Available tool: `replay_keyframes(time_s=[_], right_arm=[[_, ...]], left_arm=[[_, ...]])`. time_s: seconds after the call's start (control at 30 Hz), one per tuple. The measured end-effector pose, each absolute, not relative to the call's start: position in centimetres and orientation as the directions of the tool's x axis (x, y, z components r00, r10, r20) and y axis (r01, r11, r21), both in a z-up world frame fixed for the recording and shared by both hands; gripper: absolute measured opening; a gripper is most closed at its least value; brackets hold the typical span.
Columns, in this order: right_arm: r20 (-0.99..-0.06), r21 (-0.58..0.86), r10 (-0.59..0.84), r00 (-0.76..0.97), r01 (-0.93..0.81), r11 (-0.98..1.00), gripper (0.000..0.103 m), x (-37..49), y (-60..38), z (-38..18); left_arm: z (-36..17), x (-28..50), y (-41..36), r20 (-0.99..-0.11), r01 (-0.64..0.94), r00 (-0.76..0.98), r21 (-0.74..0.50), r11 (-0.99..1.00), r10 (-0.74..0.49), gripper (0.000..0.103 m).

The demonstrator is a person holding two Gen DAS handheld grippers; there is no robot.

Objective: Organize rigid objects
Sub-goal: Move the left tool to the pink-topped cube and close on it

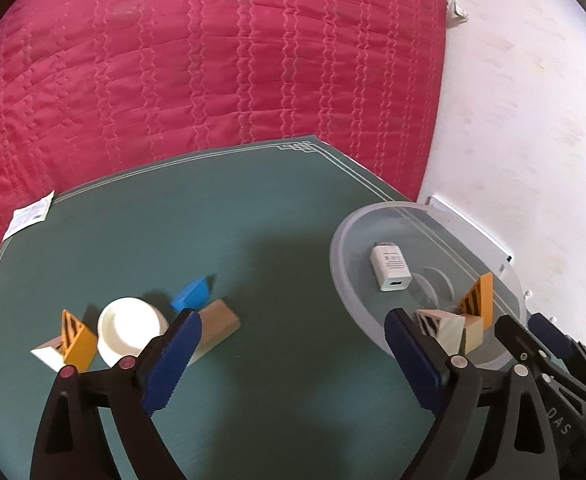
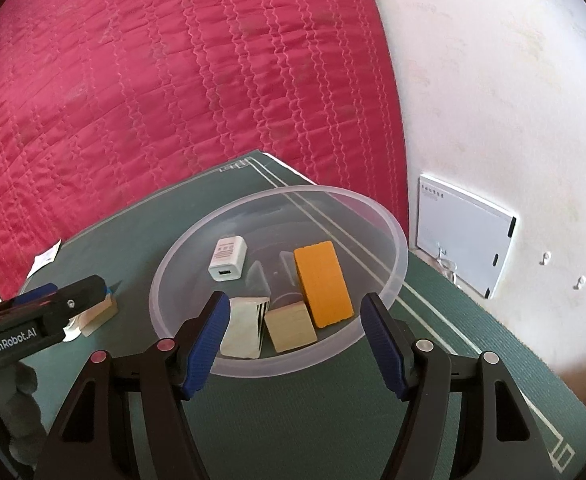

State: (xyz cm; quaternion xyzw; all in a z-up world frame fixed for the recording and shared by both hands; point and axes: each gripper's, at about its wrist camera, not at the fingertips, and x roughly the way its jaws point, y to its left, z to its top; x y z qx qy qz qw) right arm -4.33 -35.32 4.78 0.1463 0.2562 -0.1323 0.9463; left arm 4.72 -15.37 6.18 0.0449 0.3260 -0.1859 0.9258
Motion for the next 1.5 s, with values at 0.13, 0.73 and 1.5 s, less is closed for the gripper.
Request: replay_keyframes(time_s=[0.13,0.73,1.5], right_arm=[[-0.519,0.197,-0.174,0.837,0.316,0.928,0.069,-4.4,-35.0,5.0],[-0.494,0.131,-0.170,0.853,0.266,0.955,0.073,-4.9,-33.0,5.7],[-0.522,0.122,-0.136,0.842,0.232,0.965,0.073,-4.6,-31.9,5.4]], left_arm=[[6.1,4.5,-13.8,-0.621,0.346,0.726,-0.042,0.937,-0.295,0.095],[4.6,5.0,-2.1,-0.644,0.073,0.760,-0.040,0.997,-0.082,0.095],[1.1,8.9,1.9,-0.720,-0.029,0.688,0.090,0.995,0.085,0.090]])
